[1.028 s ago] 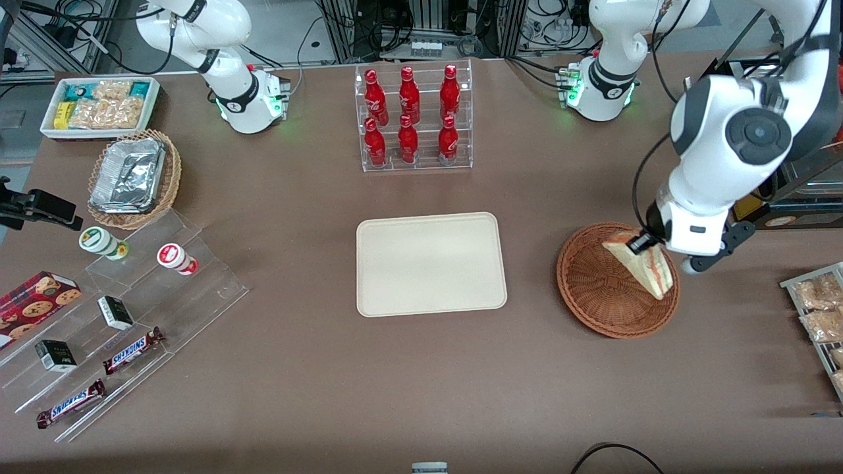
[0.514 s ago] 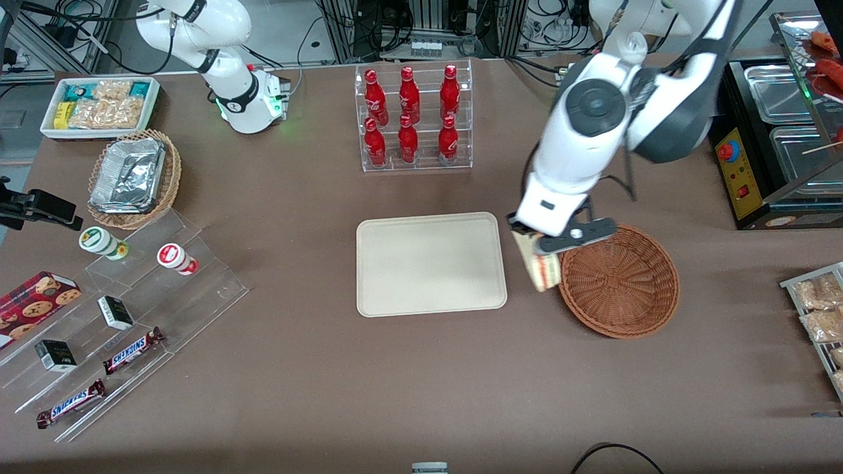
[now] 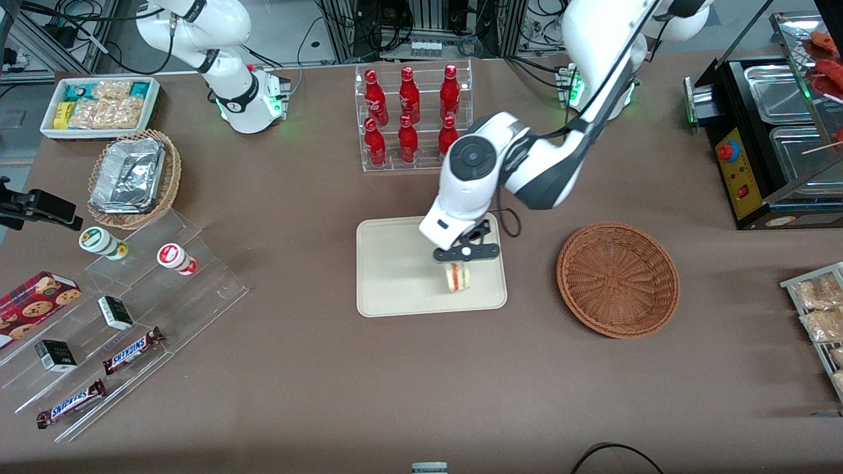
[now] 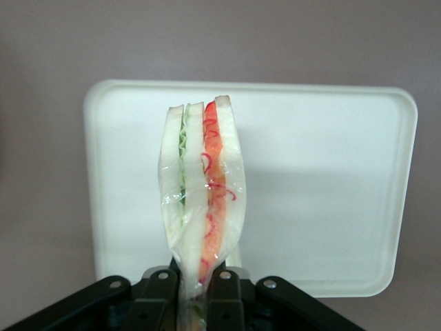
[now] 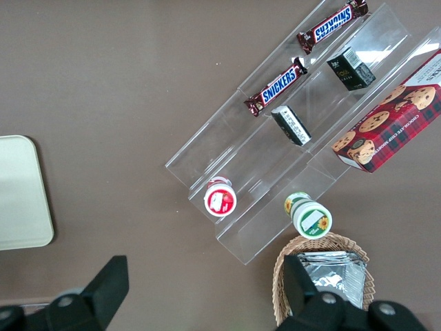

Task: Place sandwich from basket to tray
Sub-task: 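Lower the sandwich onto the tray and open the left gripper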

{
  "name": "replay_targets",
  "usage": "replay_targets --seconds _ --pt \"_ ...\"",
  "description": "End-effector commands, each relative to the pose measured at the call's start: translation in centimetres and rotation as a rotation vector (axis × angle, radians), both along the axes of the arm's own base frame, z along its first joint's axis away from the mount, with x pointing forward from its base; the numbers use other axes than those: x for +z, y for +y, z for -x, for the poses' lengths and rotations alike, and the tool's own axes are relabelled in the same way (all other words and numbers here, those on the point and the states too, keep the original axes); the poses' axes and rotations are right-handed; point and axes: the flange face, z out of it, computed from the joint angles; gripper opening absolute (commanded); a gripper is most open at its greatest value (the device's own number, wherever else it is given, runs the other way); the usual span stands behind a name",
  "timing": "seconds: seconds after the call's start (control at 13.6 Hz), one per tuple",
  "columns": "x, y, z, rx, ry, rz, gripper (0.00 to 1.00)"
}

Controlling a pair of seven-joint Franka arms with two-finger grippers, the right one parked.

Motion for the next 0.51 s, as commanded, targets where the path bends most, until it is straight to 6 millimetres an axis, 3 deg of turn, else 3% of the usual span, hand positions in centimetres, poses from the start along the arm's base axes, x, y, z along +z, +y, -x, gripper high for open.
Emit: replay_targets --seconds 0.0,0.15,0.44 --pt "-3.1 -2.3 -0.2 0.012 -0.019 0.018 0.00" --pt "-4.6 -3.8 0.9 -0.016 -0.019 0.021 0.00" --pt "-7.0 -3.8 1.3 -0.033 -0.008 -0.010 0.00"
